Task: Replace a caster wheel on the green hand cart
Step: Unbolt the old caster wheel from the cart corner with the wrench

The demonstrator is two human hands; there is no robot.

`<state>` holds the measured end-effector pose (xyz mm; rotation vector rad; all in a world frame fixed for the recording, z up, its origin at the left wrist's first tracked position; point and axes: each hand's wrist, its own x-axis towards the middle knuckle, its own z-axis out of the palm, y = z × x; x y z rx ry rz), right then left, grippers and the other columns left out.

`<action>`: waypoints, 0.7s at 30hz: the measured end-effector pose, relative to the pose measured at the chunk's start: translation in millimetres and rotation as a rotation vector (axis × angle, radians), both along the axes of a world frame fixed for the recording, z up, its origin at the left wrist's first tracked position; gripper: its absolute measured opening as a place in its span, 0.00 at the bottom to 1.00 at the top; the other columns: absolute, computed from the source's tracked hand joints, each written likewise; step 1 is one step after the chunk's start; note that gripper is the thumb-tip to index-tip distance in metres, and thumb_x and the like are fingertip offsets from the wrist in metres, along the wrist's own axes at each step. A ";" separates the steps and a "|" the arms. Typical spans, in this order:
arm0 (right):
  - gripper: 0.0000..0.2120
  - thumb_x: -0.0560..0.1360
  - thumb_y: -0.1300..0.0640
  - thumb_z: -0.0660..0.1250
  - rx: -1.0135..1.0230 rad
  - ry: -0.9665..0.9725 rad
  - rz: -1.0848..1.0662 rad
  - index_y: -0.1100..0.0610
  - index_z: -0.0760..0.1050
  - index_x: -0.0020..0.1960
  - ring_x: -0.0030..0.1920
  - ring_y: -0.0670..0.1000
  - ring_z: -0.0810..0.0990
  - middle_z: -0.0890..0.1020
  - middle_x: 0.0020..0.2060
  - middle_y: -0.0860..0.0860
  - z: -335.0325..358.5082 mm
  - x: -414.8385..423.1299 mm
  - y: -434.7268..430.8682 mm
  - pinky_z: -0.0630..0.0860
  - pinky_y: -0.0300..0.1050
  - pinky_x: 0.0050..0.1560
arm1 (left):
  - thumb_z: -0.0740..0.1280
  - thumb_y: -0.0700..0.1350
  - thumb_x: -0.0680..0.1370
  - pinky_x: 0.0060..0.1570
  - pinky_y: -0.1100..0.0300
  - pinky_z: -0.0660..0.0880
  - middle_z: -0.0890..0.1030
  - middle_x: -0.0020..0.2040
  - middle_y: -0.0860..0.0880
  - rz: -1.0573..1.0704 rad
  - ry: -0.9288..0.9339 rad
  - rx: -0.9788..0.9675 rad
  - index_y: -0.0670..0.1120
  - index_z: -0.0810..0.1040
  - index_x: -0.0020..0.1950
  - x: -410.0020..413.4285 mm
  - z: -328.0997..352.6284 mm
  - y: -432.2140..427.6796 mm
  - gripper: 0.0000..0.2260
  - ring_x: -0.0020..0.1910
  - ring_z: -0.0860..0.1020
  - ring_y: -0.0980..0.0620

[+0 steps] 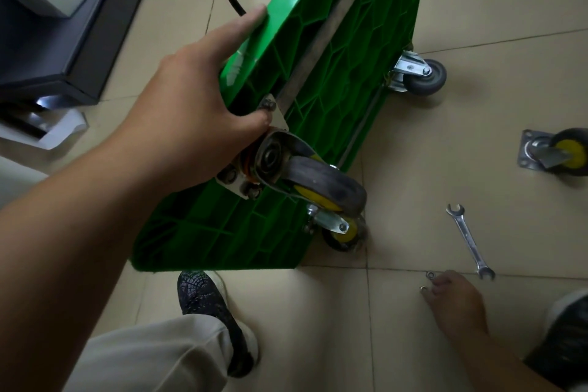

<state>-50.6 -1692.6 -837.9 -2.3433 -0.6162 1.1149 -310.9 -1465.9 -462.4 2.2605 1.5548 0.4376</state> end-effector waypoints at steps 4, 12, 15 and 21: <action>0.10 0.69 0.68 0.78 0.121 -0.070 0.084 0.59 0.78 0.41 0.35 0.55 0.80 0.80 0.31 0.52 42.3 -18.8 17.3 0.71 0.42 0.37 | 0.76 0.45 0.75 0.53 0.79 0.73 0.69 0.75 0.63 -0.009 -0.046 0.028 0.67 0.61 0.80 -1.6 0.6 2.8 0.40 0.57 0.72 0.77; 0.08 0.72 0.55 0.77 0.486 -0.139 0.397 0.51 0.78 0.39 0.34 0.43 0.79 0.80 0.32 0.45 179.6 -84.8 56.2 0.78 0.43 0.38 | 0.73 0.47 0.75 0.59 0.53 0.81 0.75 0.74 0.49 -0.074 0.031 -0.115 0.76 0.49 0.78 -22.7 9.1 -24.7 0.44 0.55 0.83 0.51; 0.08 0.74 0.51 0.76 0.554 0.010 0.353 0.51 0.81 0.39 0.34 0.42 0.80 0.82 0.31 0.45 232.7 -113.8 58.7 0.77 0.37 0.35 | 0.73 0.47 0.77 0.63 0.60 0.73 0.72 0.77 0.52 -0.060 0.001 -0.130 0.75 0.51 0.79 -38.0 8.5 -41.8 0.42 0.65 0.78 0.53; 0.06 0.75 0.52 0.76 0.676 0.447 0.047 0.53 0.83 0.43 0.35 0.48 0.85 0.86 0.34 0.49 306.1 -170.7 56.7 0.81 0.42 0.37 | 0.70 0.39 0.79 0.61 0.58 0.79 0.74 0.72 0.58 -0.042 -0.198 -0.117 0.65 0.67 0.78 -32.7 8.1 -54.6 0.33 0.58 0.80 0.55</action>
